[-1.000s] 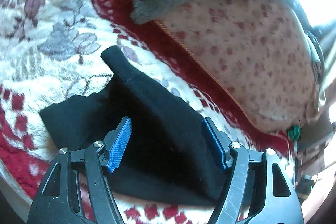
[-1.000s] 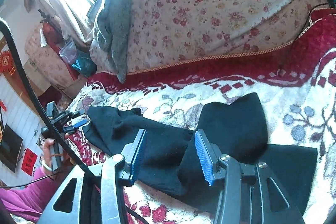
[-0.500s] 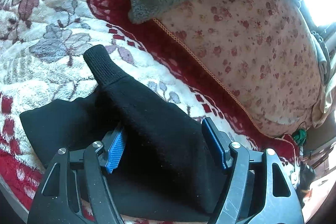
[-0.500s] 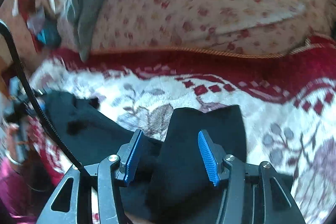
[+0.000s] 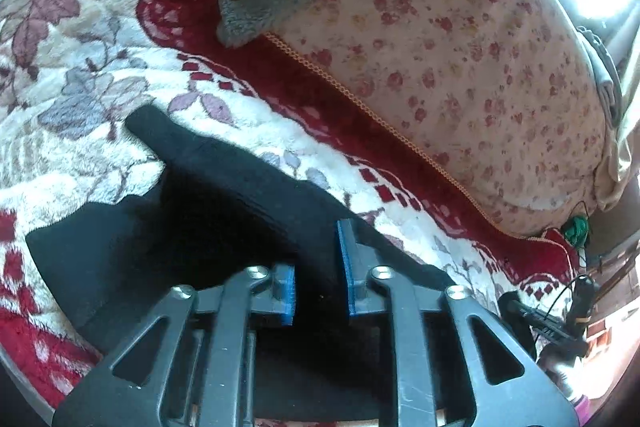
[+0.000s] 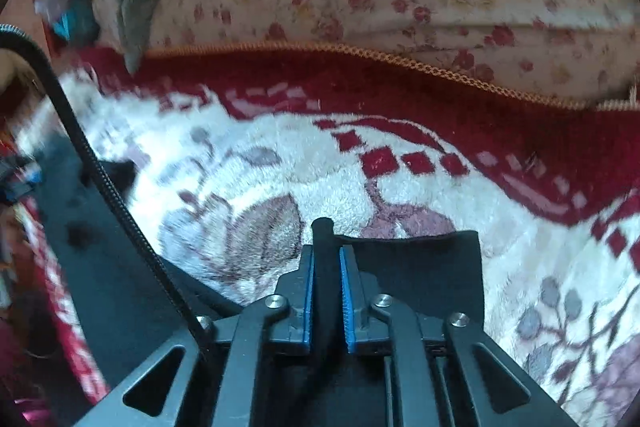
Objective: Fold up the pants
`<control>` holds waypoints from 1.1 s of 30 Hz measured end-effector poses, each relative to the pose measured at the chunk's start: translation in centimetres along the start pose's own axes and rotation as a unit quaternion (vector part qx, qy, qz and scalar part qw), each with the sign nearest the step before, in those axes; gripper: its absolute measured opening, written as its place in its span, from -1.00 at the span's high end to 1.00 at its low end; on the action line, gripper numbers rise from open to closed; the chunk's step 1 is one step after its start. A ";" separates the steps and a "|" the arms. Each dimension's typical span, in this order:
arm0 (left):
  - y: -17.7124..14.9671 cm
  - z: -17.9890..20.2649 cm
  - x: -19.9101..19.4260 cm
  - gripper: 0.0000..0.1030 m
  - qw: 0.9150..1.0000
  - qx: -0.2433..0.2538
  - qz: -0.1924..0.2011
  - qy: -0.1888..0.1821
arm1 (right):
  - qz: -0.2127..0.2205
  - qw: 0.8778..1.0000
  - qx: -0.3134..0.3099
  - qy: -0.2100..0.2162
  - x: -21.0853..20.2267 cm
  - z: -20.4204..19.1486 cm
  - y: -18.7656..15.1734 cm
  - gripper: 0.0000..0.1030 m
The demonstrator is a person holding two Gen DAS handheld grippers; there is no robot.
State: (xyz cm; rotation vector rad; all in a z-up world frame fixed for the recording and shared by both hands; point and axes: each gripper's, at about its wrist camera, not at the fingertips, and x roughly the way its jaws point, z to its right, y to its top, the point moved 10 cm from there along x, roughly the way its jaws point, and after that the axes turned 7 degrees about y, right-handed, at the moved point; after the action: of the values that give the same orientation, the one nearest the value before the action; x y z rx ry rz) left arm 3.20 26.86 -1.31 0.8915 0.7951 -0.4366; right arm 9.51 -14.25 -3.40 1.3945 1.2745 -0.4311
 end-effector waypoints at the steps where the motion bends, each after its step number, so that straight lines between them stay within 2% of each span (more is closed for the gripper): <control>1: 0.2 0.2 -0.2 0.77 1.000 0.003 0.003 0.001 | 0.012 1.000 0.011 0.015 -0.9 0.2 0.1 0.80; 3: 1.0 1.1 -1.0 0.81 1.000 0.012 0.011 -0.005 | 0.039 0.998 0.031 0.039 -2.8 0.5 0.6 0.82; 6: 3.1 2.5 -2.4 0.90 0.999 0.000 0.023 -0.027 | 0.098 0.991 0.058 0.068 -7.1 1.1 2.6 0.85; 9: 6.0 4.0 -3.5 0.90 0.999 -0.002 0.039 -0.034 | 0.149 0.983 0.075 0.078 -11.1 1.6 4.9 0.87; 11: 8.3 5.1 -4.4 0.90 0.998 -0.002 0.054 -0.038 | 0.194 0.974 0.083 0.084 -14.6 2.2 7.1 0.88; 14: 10.9 6.1 -5.2 0.90 0.996 -0.024 0.057 -0.067 | 0.266 0.955 0.092 0.093 -20.1 2.8 9.6 0.92; 16: 11.2 6.4 -5.8 0.90 0.995 -0.024 0.062 -0.075 | 0.300 0.942 0.100 0.110 -23.1 2.9 10.1 0.93; 18: 10.5 6.4 -6.1 0.91 0.994 -0.011 0.065 -0.082 | 0.315 0.937 0.099 0.112 -24.7 3.0 9.4 0.93; 21: 8.6 5.2 -5.3 0.91 0.997 -0.005 0.049 -0.068 | 0.290 0.945 0.106 0.107 -24.2 3.6 7.0 0.93; 24: 6.9 2.9 -4.6 0.91 0.998 -0.016 0.041 -0.052 | 0.226 0.965 0.100 0.088 -20.4 3.6 3.8 0.91; 25: 6.5 2.2 -4.6 0.91 0.998 -0.024 0.040 -0.050 | 0.214 0.966 0.107 0.095 -19.2 3.7 3.5 0.84; 27: 5.9 1.2 -4.7 0.91 0.997 -0.039 0.036 -0.054 | 0.185 0.965 0.140 0.120 -15.9 3.5 2.9 0.62; 29: 5.3 0.5 -5.1 0.91 0.997 -0.037 0.038 -0.050 | 0.146 0.969 0.159 0.123 -12.7 3.4 2.7 -0.16; 33: 3.8 -0.2 -5.9 0.90 0.998 0.002 0.055 -0.014 | 0.065 0.980 0.160 0.104 -6.5 1.9 3.8 -0.18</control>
State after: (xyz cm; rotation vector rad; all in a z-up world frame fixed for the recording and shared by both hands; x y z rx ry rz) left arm 1.77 29.32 5.12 0.9260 0.7151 -0.3530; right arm 11.28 -17.85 3.24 1.8227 1.3120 -0.4206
